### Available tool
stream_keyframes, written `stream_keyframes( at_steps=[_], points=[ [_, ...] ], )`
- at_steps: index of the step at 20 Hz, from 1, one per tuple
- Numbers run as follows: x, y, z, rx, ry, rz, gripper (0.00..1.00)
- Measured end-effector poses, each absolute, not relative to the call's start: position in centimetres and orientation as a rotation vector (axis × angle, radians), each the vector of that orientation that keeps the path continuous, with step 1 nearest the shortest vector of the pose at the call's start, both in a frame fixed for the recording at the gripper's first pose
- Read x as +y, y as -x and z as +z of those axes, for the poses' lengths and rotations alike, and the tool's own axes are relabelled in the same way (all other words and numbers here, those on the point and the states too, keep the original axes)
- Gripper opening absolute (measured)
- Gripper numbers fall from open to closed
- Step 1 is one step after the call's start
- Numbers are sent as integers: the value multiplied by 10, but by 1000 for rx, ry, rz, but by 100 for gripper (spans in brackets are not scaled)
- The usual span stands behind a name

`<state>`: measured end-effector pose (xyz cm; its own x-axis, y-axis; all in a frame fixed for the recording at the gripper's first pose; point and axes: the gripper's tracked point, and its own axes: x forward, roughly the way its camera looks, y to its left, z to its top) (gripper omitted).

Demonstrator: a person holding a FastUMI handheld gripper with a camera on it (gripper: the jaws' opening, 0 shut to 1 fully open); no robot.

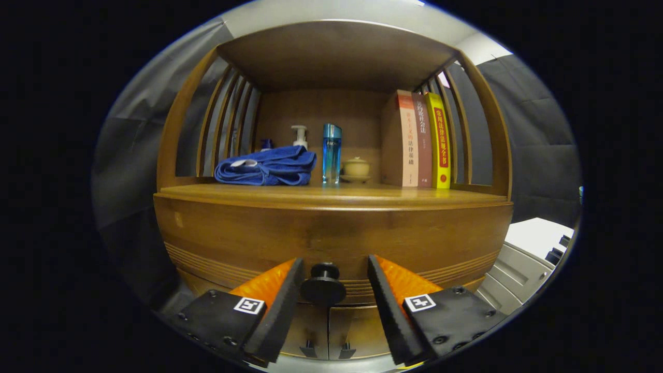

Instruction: Pull open the drawer, take out the items inside it, and place them on the countertop above the cabinet.

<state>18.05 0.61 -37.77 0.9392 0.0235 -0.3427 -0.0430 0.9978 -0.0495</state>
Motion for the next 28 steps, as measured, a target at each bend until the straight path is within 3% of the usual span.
stream_keyframes(
  at_steps=[4,10,17,19,28],
  points=[
    [17,-176,-383,345,35,38,70],
    [14,-188,-377,344,-23,15,42],
    [13,-169,-365,342,-11,4,41],
    [12,-158,-360,354,-7,4,34],
    [9,-94,-344,405,-23,4,34]
  ],
)
